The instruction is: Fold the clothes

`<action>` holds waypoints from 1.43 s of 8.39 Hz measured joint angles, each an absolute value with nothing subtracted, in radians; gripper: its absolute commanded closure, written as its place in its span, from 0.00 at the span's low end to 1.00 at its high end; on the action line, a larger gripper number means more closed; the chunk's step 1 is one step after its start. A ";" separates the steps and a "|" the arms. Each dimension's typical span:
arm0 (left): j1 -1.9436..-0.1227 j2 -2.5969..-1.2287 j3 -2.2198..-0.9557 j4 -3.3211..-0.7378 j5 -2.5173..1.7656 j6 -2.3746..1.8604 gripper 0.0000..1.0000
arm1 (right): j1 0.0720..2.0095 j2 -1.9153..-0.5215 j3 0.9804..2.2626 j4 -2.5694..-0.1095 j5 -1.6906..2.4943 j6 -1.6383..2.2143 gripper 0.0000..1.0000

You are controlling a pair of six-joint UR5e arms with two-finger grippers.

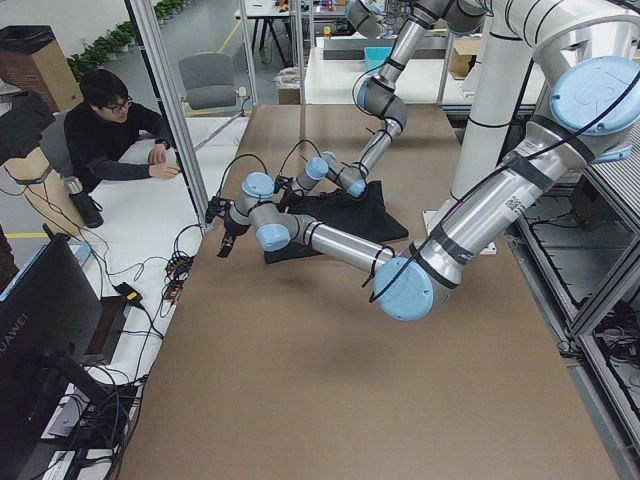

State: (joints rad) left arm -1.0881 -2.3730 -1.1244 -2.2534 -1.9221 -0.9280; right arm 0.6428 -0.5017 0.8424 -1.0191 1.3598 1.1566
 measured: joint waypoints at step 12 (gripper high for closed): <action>-1.100 -2.378 -1.115 -2.255 -1.927 -0.936 0.05 | 0.853 -0.684 0.865 -0.817 1.565 0.846 0.22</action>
